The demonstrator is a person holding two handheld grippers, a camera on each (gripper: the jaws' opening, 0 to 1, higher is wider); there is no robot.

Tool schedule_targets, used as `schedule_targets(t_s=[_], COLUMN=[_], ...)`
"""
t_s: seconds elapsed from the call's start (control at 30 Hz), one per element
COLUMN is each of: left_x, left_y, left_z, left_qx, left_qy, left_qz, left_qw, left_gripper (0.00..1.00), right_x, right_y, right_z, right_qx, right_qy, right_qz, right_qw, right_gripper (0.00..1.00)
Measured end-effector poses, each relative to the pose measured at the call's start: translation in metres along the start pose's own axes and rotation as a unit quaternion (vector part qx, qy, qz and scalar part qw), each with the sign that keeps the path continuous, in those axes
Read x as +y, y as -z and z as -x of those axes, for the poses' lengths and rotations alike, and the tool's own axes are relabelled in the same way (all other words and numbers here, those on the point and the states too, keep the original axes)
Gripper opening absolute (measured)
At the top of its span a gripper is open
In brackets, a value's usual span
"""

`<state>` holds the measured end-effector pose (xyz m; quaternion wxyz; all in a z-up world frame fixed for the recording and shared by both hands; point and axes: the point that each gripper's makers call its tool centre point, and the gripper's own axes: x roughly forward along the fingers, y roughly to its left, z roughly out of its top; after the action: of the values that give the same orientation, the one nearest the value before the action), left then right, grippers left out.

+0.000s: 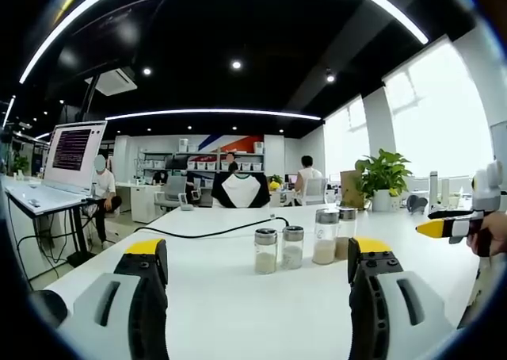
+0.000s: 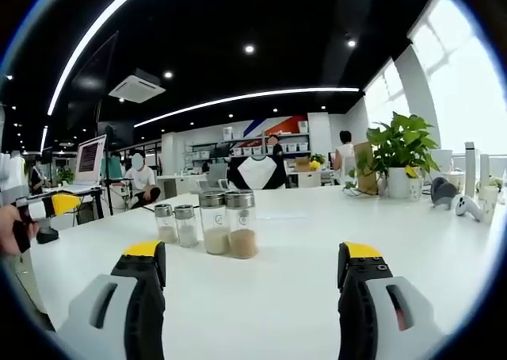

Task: Rotate the seasoning bottle until the label or dispensing opening points toward the visible target arrow and the bottle remains upright within the marked orientation range

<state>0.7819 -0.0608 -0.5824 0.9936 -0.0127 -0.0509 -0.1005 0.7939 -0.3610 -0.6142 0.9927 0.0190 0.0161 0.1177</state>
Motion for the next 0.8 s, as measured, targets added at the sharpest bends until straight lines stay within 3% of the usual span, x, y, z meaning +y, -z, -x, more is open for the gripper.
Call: schedule_targets(t_s=[0.3, 0.43, 0.8], left_x=[-0.001, -0.001, -0.004], left_y=[-0.001, -0.001, -0.003], left_z=[0.002, 0.003, 0.001], left_qx=[0.001, 0.000, -0.005], left_qy=[0.005, 0.003, 0.012], left_qz=[-0.017, -0.014, 0.005], left_qw=[0.9998, 0.9999, 0.9999], left_gripper=[0.99, 0.99, 0.99], right_x=[0.019, 0.030, 0.046], right_y=[-0.015, -0.017, -0.033], right_z=[-0.016, -0.027, -0.056], right_qx=[-0.001, 0.001, 0.004], right_qy=[-0.017, -0.037, -0.043], right_qz=[0.012, 0.001, 0.012], right_qw=[0.9998, 0.9993, 0.9990], right_gripper=[0.89, 0.83, 0.81])
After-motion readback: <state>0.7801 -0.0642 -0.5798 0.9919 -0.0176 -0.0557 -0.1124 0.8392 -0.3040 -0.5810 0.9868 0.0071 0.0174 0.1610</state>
